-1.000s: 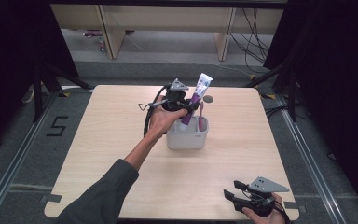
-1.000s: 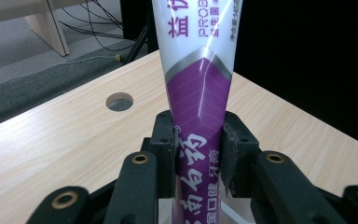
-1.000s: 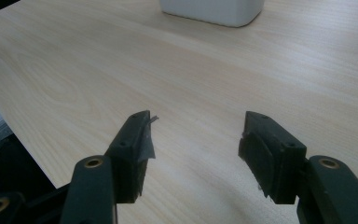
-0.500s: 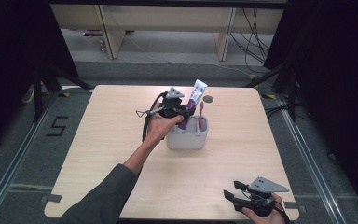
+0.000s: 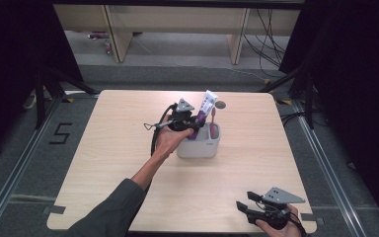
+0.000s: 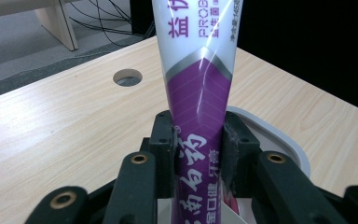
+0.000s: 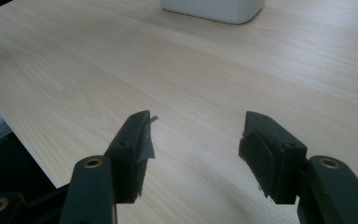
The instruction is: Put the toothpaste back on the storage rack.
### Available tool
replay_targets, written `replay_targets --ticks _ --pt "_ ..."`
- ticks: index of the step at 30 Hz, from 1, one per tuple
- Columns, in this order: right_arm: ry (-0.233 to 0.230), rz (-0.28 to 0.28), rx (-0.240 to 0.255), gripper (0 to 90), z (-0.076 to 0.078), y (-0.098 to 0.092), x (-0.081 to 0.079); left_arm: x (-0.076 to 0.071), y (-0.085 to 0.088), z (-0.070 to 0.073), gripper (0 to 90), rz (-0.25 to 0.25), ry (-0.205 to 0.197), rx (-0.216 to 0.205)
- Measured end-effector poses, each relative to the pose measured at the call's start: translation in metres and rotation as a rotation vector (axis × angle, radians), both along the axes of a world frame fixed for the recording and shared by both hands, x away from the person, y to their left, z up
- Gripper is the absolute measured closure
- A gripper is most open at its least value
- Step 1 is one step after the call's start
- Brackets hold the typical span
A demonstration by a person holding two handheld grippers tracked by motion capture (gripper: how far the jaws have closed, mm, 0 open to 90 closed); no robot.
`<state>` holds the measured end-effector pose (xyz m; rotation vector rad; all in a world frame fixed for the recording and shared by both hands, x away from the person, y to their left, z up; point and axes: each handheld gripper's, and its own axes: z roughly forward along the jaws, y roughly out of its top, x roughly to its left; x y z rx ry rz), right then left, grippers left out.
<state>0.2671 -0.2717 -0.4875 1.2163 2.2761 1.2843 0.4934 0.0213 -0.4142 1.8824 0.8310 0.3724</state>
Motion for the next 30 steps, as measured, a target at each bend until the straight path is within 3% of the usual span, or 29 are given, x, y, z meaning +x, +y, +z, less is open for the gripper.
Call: replay_targets --ticks 1,11,12,15,16,17,21,22,23,24,25,26,27,28,30 --pt "-0.023 -0.005 -0.024 43.1 0.000 -0.001 0.000 0.000 0.000 -0.001 68.9 -0.005 -0.002 -0.001" --pt "-0.017 -0.003 -0.010 43.1 -0.001 0.000 0.001 -0.004 -0.001 -0.010 68.3 0.004 -0.002 0.016" --pt "-0.015 -0.002 -0.009 43.1 -0.001 0.000 0.001 -0.004 0.001 -0.011 68.3 -0.008 0.000 0.039" --pt "-0.016 0.000 -0.010 43.1 -0.001 0.000 0.001 -0.004 -0.001 -0.016 68.2 0.011 0.009 0.035" --pt "-0.016 0.000 -0.011 43.1 -0.001 0.000 0.001 -0.004 0.001 -0.017 68.1 -0.001 0.008 0.056" --pt "-0.019 0.000 -0.012 43.1 -0.001 0.000 0.001 -0.004 0.000 -0.018 68.0 0.008 0.013 0.036" --pt "-0.013 -0.002 -0.011 43.1 -0.001 0.000 0.001 -0.006 -0.002 -0.018 67.6 -0.005 0.019 0.059" --pt "-0.013 -0.002 -0.011 43.1 -0.001 0.000 0.001 -0.006 -0.002 -0.017 67.4 -0.009 0.018 0.082" --pt "0.017 -0.012 0.008 43.2 -0.001 0.002 -0.001 -0.007 -0.004 -0.018 67.0 0.001 0.022 0.075" --pt "0.016 -0.011 0.005 43.1 0.000 0.001 -0.001 -0.007 -0.004 -0.018 66.1 0.004 0.023 0.074" --pt "-0.016 0.000 -0.012 43.1 -0.001 0.000 0.001 -0.008 -0.004 -0.018 63.9 0.009 0.020 0.068" --pt "0.020 -0.013 0.008 43.1 0.000 0.002 -0.001 -0.007 -0.003 -0.017 61.5 0.006 0.022 0.082" --pt "-0.015 -0.002 -0.012 43.2 -0.001 0.000 0.001 -0.008 -0.003 -0.017 59.3 0.015 0.018 0.066" --pt "-0.015 -0.003 -0.012 43.1 -0.001 0.000 0.001 -0.008 -0.002 -0.015 58.6 0.006 0.016 0.069" --pt "-0.014 -0.003 -0.012 43.1 -0.001 0.000 0.001 -0.009 -0.001 -0.010 61.6 0.017 -0.002 0.023"
